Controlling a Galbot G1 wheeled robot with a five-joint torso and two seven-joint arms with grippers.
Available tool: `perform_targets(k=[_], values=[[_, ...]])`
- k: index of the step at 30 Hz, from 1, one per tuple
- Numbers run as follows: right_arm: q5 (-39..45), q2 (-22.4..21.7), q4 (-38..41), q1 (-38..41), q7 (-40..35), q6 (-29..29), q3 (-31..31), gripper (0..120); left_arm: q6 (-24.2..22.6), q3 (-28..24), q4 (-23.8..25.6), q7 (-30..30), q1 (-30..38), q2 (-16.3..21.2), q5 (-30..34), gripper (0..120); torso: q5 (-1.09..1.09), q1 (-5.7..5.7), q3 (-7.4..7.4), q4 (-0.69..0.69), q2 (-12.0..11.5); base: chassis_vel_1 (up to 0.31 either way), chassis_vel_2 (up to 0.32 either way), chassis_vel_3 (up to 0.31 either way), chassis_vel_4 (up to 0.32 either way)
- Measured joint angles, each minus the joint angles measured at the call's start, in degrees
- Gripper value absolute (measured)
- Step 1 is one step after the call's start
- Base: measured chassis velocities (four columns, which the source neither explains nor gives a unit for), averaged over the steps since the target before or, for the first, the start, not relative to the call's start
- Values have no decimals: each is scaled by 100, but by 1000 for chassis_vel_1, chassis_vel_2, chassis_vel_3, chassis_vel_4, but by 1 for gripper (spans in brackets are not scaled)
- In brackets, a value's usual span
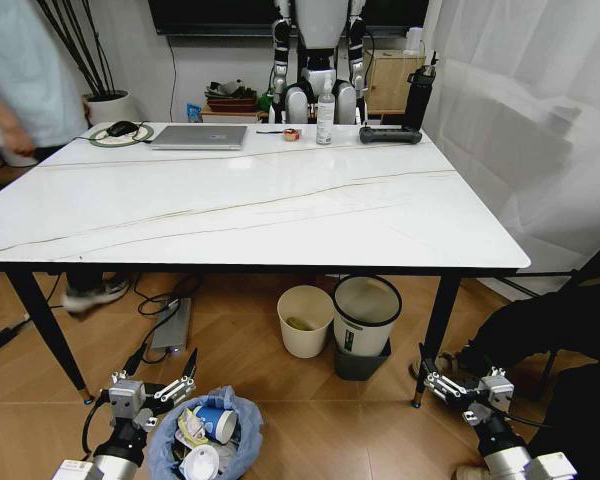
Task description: Pick up the trash bin and place the trash from the table into it.
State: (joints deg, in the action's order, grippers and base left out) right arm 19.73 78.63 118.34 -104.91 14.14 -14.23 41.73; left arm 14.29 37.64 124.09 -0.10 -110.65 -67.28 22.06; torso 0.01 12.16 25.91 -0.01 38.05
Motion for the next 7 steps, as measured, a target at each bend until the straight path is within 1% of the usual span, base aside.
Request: perform_targets(k=[7], values=[[0, 0, 0, 0, 0, 0, 0, 100, -4, -4, -33, 0, 12, -2, 6, 100, -1, 0, 0, 0, 0, 0, 0, 0, 0]])
